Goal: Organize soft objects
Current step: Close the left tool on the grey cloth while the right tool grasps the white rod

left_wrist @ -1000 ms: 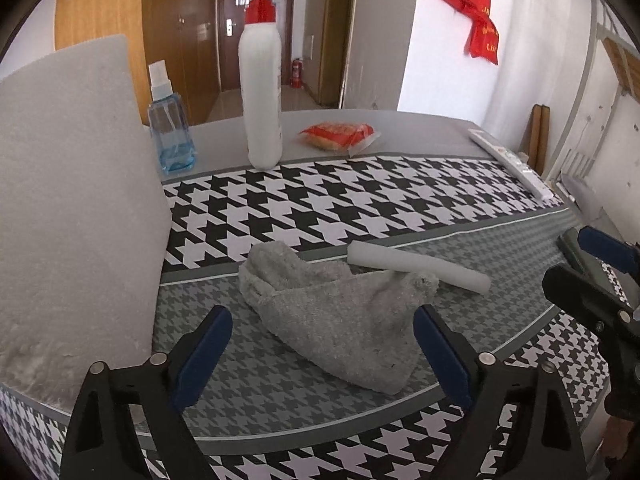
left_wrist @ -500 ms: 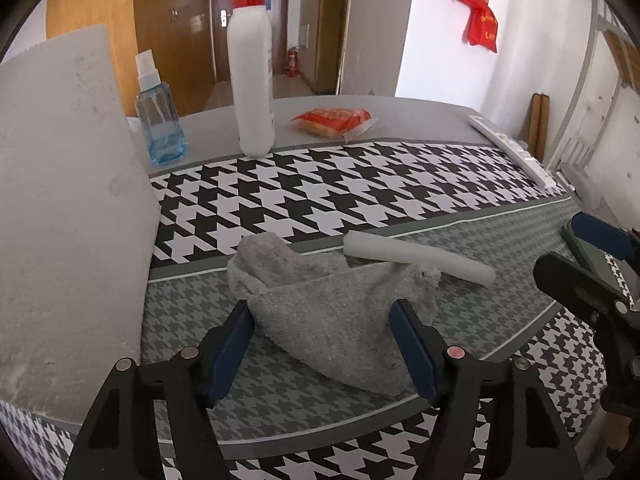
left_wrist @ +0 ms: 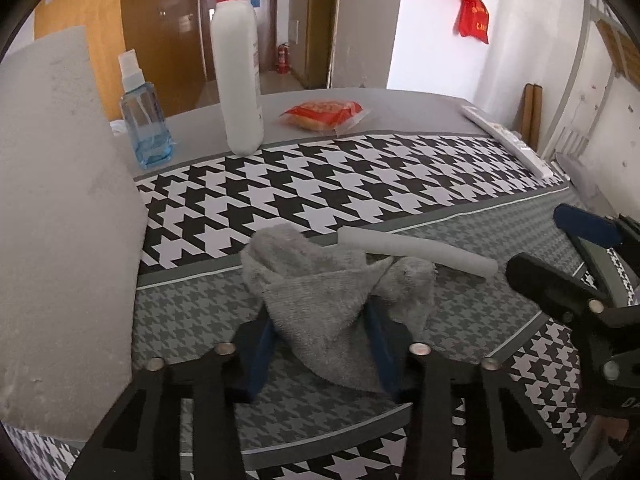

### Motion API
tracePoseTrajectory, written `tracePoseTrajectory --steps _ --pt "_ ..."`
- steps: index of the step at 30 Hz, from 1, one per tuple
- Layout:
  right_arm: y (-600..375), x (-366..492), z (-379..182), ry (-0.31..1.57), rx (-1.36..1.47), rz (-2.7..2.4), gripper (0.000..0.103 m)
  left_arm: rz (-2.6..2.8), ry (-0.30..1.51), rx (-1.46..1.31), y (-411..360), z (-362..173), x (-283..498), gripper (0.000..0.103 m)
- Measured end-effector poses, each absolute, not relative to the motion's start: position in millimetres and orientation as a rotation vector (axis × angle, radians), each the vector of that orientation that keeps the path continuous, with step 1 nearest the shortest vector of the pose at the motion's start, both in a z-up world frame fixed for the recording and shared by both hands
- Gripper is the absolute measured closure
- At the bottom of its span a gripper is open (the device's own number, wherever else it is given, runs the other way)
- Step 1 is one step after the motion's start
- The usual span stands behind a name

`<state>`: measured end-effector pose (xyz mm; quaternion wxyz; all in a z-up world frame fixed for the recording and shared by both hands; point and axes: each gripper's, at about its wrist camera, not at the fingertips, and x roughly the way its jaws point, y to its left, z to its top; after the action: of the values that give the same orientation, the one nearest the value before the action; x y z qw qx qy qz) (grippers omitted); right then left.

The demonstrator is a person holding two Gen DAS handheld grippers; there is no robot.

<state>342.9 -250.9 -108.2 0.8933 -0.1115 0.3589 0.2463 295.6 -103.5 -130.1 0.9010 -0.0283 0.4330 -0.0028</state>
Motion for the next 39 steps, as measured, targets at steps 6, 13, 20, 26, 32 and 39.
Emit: tracePoseTrajectory --steps 6,13,20,26,32,39 --pt "-243 347 -115 0.779 -0.248 0.554 0.015 -0.036 0.887 -0.068 -102 -128 289 0.080" --pt "-233 354 -123 0.807 -0.267 0.607 0.027 -0.049 0.841 -0.094 -96 -118 274 0.081" --pt "-225 361 -131 0.832 -0.290 0.630 0.034 -0.052 0.827 -0.110 -89 -117 266 0.081" --pt "-219 366 -141 0.856 -0.306 0.641 0.046 -0.059 0.834 -0.130 -88 -118 266 0.081" --pt "-214 368 -144 0.845 -0.326 0.642 0.053 -0.058 0.837 -0.140 -86 -119 266 0.081" --pt "-213 367 -142 0.848 -0.317 0.648 0.074 -0.061 0.837 -0.140 -87 -119 266 0.081"
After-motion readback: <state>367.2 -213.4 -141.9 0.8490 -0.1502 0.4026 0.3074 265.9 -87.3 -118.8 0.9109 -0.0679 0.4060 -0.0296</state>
